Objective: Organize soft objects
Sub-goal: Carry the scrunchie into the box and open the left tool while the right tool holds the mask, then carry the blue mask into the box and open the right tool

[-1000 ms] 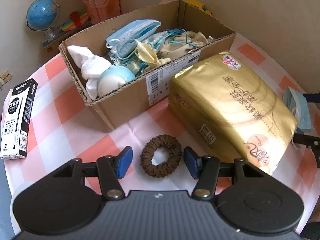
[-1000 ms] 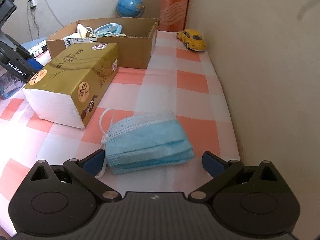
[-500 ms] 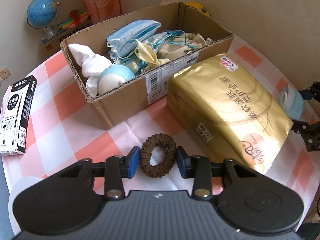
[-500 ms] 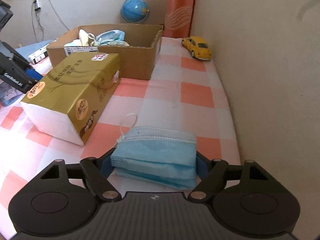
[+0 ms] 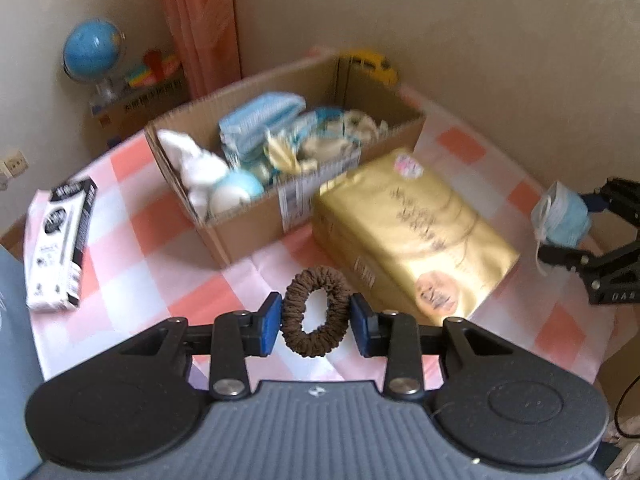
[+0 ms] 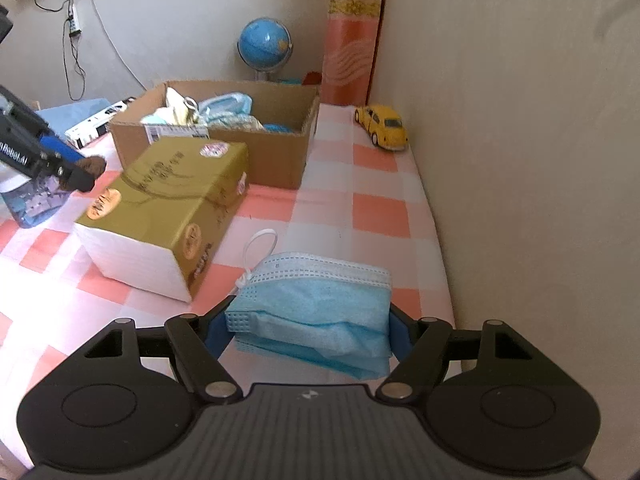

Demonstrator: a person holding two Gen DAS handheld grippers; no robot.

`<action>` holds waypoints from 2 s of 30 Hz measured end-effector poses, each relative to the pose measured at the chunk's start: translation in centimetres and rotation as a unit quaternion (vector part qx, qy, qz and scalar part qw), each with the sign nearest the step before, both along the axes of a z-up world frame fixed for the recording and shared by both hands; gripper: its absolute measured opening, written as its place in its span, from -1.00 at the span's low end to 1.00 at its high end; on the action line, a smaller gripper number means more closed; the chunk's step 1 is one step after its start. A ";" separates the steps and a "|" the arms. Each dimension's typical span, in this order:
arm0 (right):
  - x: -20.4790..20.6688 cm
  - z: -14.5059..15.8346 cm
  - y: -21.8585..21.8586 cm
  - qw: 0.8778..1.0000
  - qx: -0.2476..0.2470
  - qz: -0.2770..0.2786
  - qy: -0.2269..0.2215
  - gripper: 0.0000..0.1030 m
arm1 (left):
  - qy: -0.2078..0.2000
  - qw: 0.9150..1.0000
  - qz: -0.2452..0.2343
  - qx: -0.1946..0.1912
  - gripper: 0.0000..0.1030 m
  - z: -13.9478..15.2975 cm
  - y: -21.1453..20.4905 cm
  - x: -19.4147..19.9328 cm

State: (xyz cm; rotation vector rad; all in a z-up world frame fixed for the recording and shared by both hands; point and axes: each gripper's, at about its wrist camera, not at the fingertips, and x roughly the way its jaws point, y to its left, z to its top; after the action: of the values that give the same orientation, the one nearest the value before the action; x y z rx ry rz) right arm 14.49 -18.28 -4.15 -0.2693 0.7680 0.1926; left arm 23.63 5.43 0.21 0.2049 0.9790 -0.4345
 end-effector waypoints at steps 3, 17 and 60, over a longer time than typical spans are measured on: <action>-0.5 0.8 0.3 1.000 0.000 0.005 -0.010 0.53 | -0.020 1.000 0.007 -0.002 -0.31 1.5 0.0 0.6; -0.4 2.3 0.6 0.999 0.016 0.019 -0.027 0.53 | -0.069 0.996 0.050 -0.016 -0.25 4.5 -0.9 8.3; 18.0 4.5 11.1 0.979 -0.097 0.174 -0.034 0.55 | -0.125 0.974 0.185 -0.038 0.91 2.6 -0.6 -5.8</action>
State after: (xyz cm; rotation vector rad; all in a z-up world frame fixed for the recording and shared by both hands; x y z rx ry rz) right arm 32.52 -7.20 0.39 -0.5935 0.6682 0.4385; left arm 17.82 4.88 2.79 0.0052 0.7293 -0.1000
